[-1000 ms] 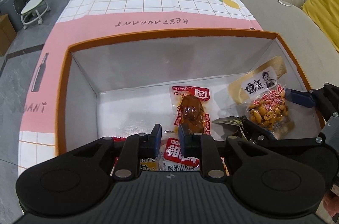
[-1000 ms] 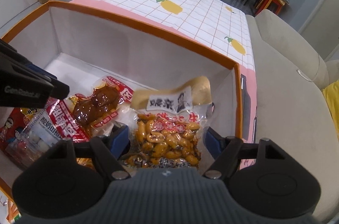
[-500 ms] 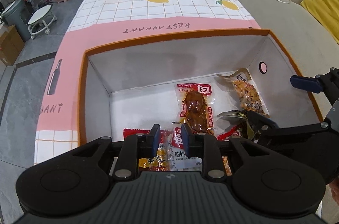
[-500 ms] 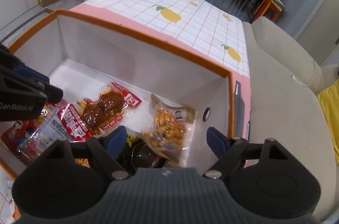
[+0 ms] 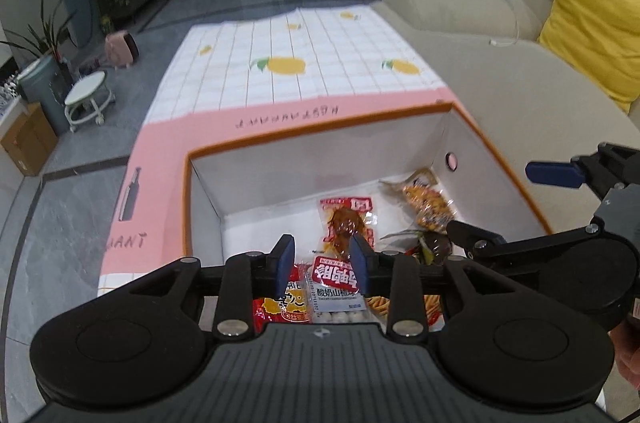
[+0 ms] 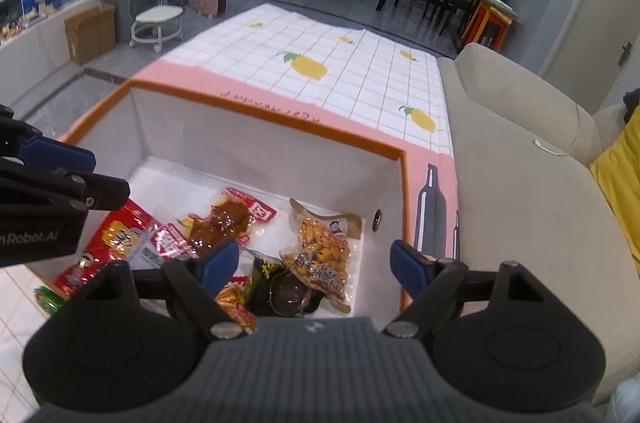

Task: Organize snacks
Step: 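Withdraw both tools from the box back toward the remaining snacks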

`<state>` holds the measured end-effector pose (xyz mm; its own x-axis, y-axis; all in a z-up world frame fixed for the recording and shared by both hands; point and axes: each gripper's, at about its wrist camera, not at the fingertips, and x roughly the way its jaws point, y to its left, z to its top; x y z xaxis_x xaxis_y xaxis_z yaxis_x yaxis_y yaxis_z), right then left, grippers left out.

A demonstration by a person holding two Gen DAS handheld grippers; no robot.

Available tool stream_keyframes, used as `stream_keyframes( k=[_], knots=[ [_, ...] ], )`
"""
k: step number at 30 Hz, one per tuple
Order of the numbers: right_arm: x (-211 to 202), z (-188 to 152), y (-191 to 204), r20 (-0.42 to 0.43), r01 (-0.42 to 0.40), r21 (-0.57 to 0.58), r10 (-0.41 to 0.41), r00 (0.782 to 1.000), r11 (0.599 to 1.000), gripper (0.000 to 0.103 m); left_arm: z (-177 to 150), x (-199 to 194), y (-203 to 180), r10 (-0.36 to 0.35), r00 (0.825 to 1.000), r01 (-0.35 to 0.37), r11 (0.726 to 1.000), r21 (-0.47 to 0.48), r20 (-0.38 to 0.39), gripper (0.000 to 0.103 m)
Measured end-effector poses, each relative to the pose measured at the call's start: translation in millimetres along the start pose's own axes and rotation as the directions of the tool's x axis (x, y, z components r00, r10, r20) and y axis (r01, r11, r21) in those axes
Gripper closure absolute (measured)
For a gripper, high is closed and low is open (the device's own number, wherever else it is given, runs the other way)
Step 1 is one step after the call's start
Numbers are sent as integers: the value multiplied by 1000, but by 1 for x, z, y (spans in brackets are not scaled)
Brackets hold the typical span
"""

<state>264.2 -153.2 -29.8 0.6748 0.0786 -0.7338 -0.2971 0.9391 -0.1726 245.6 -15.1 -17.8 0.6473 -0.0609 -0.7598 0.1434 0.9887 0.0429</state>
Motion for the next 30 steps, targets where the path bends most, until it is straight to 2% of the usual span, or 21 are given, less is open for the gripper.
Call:
stream_keyframes(
  k=[4, 8, 12, 17, 21, 25, 27, 30],
  knots=[
    [-24, -5, -6, 43, -22, 48, 20, 999, 999, 23, -8, -23, -4, 9, 998, -9, 1000, -5, 60, 64],
    [-50, -15, -12, 78, -62, 109, 54, 995, 992, 23, -21, -46, -15, 4, 992, -7, 1000, 29, 122, 64],
    [-77, -33, -15, 108, -87, 155, 71, 992, 984, 23, -36, -64, -17, 11, 990, -11, 1000, -2, 142, 64],
    [-101, -64, -14, 129, -70, 193, 45, 991, 979, 23, -56, -82, -19, 38, 986, -34, 999, -23, 165, 64],
    [-115, -88, -14, 129, -102, 259, 70, 989, 961, 23, -73, -89, -22, 9, 989, -9, 1000, -2, 147, 53],
    [-125, -109, -12, 113, -110, 316, 77, 991, 942, 23, -91, -95, -28, 4, 990, -7, 1000, 21, 139, 45],
    [-128, -119, -11, 95, -131, 348, 104, 990, 928, 23, -100, -96, -30, -12, 992, 9, 999, 31, 124, 45],
    [-127, -130, -10, 63, -150, 388, 136, 989, 909, 23, -111, -97, -29, -31, 995, 31, 1000, 6, 97, 37]
  ],
)
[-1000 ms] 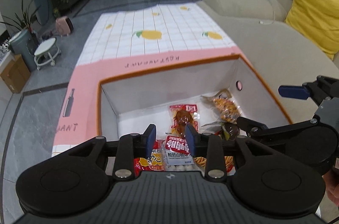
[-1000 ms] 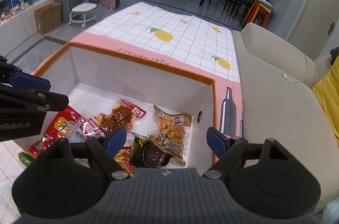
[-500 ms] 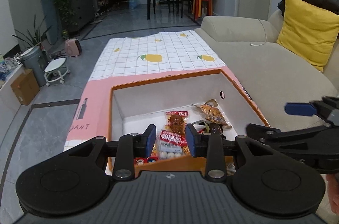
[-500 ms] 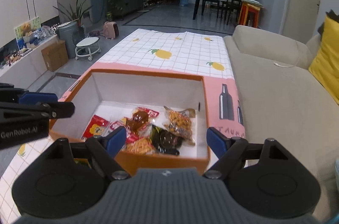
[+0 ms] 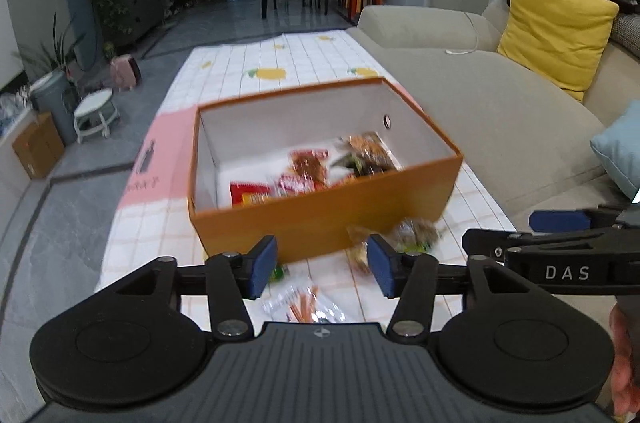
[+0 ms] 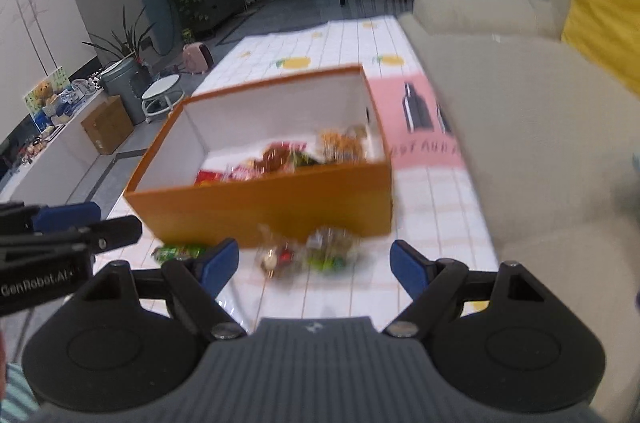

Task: Organize snacks

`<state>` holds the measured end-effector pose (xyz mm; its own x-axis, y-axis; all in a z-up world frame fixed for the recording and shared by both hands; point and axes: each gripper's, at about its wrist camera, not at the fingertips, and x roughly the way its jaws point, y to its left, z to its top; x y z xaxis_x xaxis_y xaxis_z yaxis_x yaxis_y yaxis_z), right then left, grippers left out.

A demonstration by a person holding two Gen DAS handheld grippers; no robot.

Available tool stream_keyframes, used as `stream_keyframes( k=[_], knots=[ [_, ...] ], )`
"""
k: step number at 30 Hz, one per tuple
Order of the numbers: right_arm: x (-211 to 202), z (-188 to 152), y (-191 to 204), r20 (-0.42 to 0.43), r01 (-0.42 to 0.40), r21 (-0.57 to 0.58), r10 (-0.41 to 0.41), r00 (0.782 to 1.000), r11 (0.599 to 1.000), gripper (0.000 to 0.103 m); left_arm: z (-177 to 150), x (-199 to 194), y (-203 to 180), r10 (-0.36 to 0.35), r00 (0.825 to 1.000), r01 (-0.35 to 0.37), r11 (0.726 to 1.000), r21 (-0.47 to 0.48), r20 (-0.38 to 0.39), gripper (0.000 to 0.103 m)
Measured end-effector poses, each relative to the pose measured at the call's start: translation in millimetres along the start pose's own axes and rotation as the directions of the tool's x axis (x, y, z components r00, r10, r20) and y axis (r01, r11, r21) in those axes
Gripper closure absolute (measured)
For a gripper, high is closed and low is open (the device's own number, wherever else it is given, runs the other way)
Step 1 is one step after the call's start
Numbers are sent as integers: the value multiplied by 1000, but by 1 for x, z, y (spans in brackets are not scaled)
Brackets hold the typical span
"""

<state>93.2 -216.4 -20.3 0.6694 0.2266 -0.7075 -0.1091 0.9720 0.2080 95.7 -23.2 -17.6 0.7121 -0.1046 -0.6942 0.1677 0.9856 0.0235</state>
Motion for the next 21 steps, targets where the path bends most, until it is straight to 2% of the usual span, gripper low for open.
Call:
stream_keyframes(
  k=[4, 7, 9, 10, 11, 12, 21],
  knots=[
    [0, -18, -3, -29, 30, 7, -29, 999, 1000, 23, -18, -5, 4, -45, 999, 44, 996, -72, -5, 25],
    [0, -31, -7, -35, 40, 9, -40, 999, 999, 23, -25, -1, 6, -33, 999, 31, 997, -72, -27, 23],
    [2, -39, -10, -43, 35, 15, -34, 999, 999, 21, -29, 3, 8, -29, 999, 25, 997, -78, -43, 23],
    [2, -42, -11, -47, 37, 12, -37, 998, 999, 18, -31, 5, 9, -32, 998, 28, 996, -88, -49, 23],
    [4, -45, -11, -50, 45, 7, -45, 998, 999, 11, -33, 7, 11, -38, 998, 32, 995, -94, -58, 23],
    [7, -47, -13, -51, 57, 3, -57, 997, 998, 10, -36, 9, 12, -44, 997, 37, 994, -103, -69, 23],
    [29, -50, -11, -56, 45, -31, -46, 997, 999, 10, -49, 38, 35, -34, 991, 8, 981, -192, -128, 23]
  ],
)
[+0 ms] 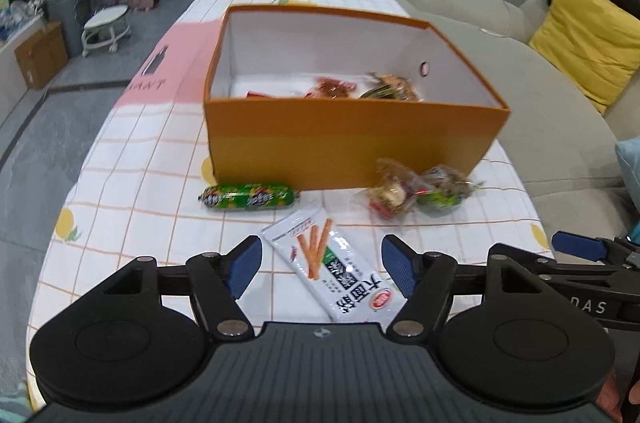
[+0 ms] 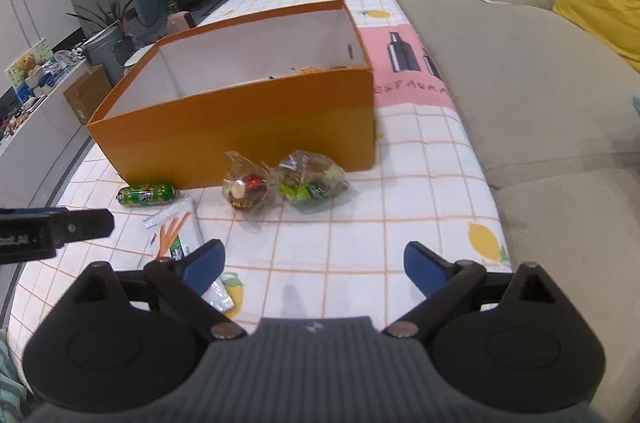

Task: Organize snacks

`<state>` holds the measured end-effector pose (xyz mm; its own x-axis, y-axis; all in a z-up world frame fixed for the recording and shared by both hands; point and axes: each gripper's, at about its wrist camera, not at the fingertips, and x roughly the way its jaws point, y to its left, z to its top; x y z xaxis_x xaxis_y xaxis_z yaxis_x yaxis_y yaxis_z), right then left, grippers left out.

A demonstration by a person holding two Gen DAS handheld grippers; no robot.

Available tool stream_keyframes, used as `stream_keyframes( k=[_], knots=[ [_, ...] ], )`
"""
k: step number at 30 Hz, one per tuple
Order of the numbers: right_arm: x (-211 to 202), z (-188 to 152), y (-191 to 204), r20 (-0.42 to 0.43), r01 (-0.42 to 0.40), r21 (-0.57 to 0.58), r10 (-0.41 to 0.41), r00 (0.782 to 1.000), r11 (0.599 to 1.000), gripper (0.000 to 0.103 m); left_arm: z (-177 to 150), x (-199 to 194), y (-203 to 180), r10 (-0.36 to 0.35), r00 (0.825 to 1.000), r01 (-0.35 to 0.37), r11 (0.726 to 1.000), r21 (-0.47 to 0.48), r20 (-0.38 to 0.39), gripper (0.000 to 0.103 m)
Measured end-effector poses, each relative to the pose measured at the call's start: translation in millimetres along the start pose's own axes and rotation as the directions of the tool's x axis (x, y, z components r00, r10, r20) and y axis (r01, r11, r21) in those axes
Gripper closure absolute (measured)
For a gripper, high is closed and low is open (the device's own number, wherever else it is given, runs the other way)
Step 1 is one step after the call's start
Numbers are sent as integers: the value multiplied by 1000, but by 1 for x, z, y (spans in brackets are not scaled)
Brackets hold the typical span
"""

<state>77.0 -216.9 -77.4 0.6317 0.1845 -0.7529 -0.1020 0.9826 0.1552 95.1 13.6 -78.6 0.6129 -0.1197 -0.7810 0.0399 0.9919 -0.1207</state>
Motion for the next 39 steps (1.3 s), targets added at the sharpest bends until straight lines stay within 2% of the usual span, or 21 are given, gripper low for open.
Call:
stream_keyframes(
  k=[2, 5, 13, 18, 21, 23, 28, 30, 35, 37, 39],
  knots=[
    [7, 3, 5, 12, -1, -28, 1, 1000, 1000, 11, 1, 8, 3, -16, 1000, 15, 999, -31, -23, 23],
    [21, 8, 14, 23, 21, -87, -19, 1000, 996, 22, 1, 20, 6, -31, 998, 27, 997, -68, -56, 23],
    [64, 13, 24, 25, 98, -271, -95, 995, 958, 23, -5, 56, 4, -26, 981, -13, 980, -197, -191, 23],
    [84, 14, 25, 48, 100, -385, -88, 995, 917, 23, 0, 74, 2, -20, 969, -46, 965, -260, -245, 23],
    [93, 13, 27, 68, 98, -470, -75, 995, 877, 23, 4, 83, -3, -8, 965, -62, 965, -256, -263, 23],
    [99, 15, 25, 65, 80, -494, -55, 996, 866, 24, 5, 88, -8, 0, 961, -73, 965, -251, -277, 23],
    [110, 20, 26, 51, 56, -511, -35, 998, 858, 41, 9, 94, -17, 55, 953, -122, 969, -215, -297, 21],
    [111, 22, 25, 51, 60, -501, -39, 998, 863, 49, 10, 96, -19, 65, 953, -132, 969, -211, -296, 20],
    [106, 24, 15, 7, 25, -425, -24, 1000, 905, 51, 9, 101, -32, 124, 951, -160, 981, -107, -285, 20],
    [102, 23, 10, -9, 8, -392, -12, 1000, 920, 51, 5, 101, -36, 168, 943, -190, 981, -48, -287, 20],
    [98, 22, 8, -22, -5, -365, -3, 1000, 931, 51, 1, 99, -36, 194, 937, -213, 977, -34, -290, 17]
  ],
)
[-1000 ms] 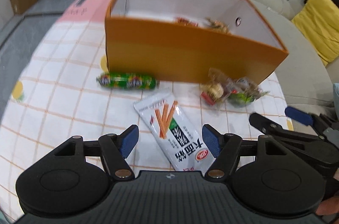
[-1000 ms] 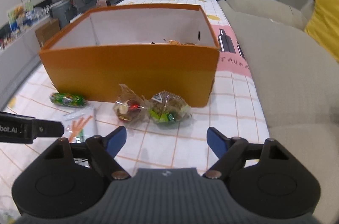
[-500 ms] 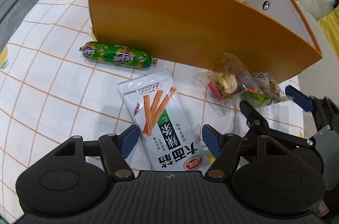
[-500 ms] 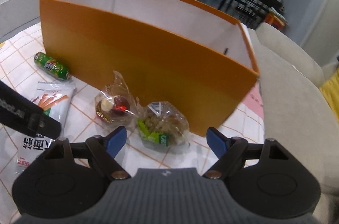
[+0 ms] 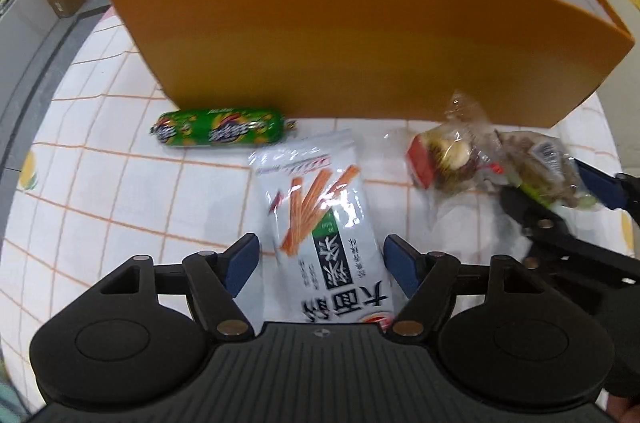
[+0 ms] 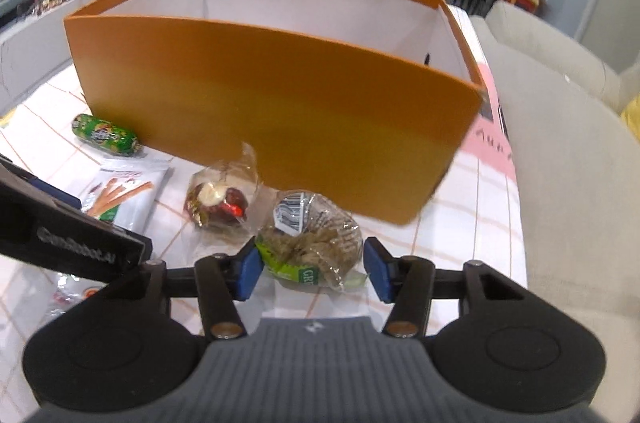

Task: Organize snacks

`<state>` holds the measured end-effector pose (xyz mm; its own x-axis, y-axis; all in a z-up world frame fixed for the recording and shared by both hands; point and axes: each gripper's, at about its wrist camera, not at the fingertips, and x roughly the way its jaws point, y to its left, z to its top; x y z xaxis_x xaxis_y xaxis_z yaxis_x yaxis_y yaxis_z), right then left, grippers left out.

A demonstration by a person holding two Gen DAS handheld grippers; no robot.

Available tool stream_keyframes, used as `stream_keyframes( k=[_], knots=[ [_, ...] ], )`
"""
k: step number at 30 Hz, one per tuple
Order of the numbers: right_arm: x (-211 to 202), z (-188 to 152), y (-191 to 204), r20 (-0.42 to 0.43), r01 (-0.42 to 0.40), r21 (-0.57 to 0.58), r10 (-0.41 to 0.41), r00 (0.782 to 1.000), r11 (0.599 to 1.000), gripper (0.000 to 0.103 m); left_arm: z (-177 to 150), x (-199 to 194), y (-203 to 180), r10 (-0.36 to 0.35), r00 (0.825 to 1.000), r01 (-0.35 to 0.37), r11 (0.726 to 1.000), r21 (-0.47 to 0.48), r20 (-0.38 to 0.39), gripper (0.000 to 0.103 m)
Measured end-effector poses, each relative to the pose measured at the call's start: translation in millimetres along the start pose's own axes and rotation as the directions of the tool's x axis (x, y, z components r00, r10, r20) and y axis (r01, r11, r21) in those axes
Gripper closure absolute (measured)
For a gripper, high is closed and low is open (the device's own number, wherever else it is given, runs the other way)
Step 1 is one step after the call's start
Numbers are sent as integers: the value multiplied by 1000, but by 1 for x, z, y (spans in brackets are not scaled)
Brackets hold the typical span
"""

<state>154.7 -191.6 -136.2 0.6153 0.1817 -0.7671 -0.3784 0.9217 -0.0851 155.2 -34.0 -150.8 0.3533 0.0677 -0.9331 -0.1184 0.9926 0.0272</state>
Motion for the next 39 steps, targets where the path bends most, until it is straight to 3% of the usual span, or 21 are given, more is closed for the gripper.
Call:
stream_keyframes(
  k=[4, 9, 11, 13, 29, 39],
  knots=[
    [-6, -9, 4, -8, -2, 48, 2, 1000, 999, 51, -6, -1, 4, -2, 1000, 2, 1000, -4, 1, 13],
    [-10, -10, 7, -23, -7, 89, 10, 1000, 996, 51, -9, -1, 4, -15, 1000, 15, 1000, -1, 27, 18],
    [-14, -11, 6, -29, -18, 113, 22, 999, 993, 51, -11, -3, 4, -21, 999, 20, 1000, 12, 46, 24],
    [-19, -13, 6, -36, -18, 126, 23, 999, 992, 51, -11, -6, -3, -24, 998, 23, 1000, 21, 63, 43],
    [-53, -29, -12, -74, -48, 291, 72, 995, 956, 53, -22, -30, 28, -189, 977, 198, 976, -87, 103, 49],
    [-81, -32, -13, -59, -33, 322, 55, 997, 946, 53, -20, -68, 51, -274, 946, 303, 938, -169, 175, 49]
  ],
)
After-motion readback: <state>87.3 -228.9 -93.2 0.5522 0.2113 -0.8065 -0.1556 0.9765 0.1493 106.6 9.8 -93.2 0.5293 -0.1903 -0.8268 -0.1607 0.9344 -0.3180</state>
